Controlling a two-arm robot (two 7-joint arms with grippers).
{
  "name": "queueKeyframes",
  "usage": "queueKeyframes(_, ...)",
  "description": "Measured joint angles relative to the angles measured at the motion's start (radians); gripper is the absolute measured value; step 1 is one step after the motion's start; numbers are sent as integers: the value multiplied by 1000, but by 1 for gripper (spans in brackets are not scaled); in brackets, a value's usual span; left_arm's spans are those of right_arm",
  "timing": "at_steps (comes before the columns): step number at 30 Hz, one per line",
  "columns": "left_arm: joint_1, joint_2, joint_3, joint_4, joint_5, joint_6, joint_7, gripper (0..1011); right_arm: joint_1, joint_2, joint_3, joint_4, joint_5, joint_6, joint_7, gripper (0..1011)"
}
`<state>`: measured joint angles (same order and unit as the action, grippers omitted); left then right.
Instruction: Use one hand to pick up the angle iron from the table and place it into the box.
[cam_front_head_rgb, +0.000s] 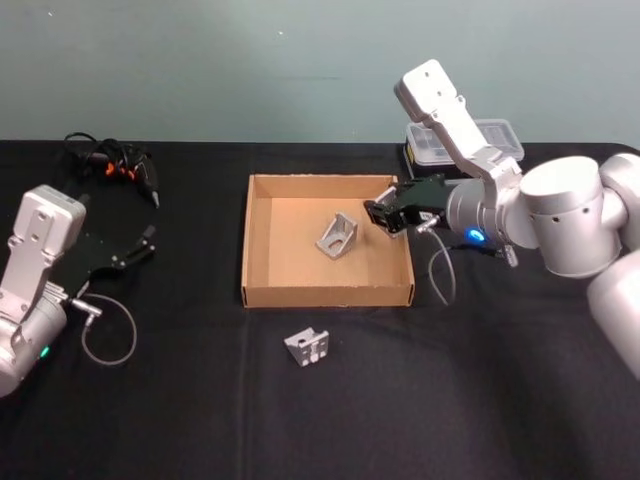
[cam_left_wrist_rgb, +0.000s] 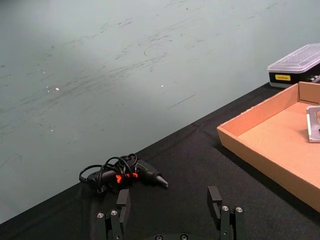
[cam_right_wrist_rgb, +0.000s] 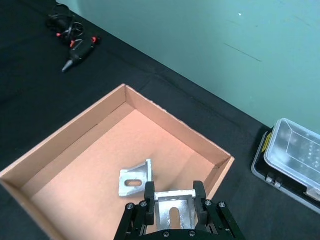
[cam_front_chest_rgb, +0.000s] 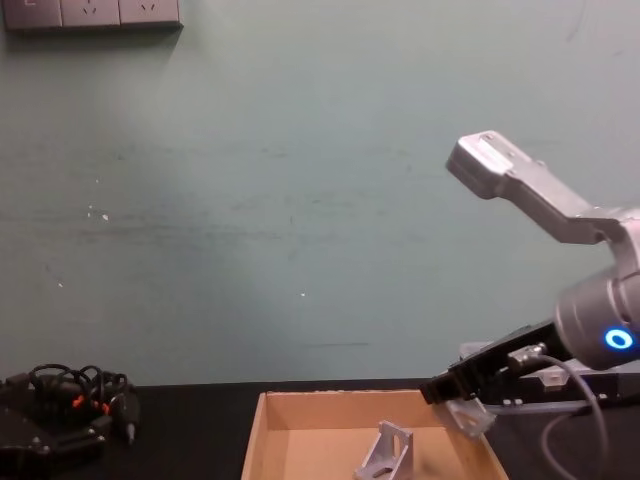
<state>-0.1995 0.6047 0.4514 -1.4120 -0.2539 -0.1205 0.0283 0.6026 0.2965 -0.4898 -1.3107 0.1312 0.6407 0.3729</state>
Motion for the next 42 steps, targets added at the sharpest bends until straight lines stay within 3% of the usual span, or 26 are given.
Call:
queueKeyframes(20, 0, 0, 0, 0, 0, 0, 0, 1011, 145, -145, 12, 334, -52, -112, -5, 453)
queueKeyframes(29, 0, 0, 0, 0, 0, 0, 0, 1011, 176, -173, 13, 408, -73, -128, 5, 453)
queueKeyframes(38, 0, 0, 0, 0, 0, 0, 0, 1011, 173, -170, 13, 398, -72, -128, 5, 457)
queueKeyframes(42, 0, 0, 0, 0, 0, 0, 0, 1011, 172, -169, 12, 395, -71, -127, 5, 548)
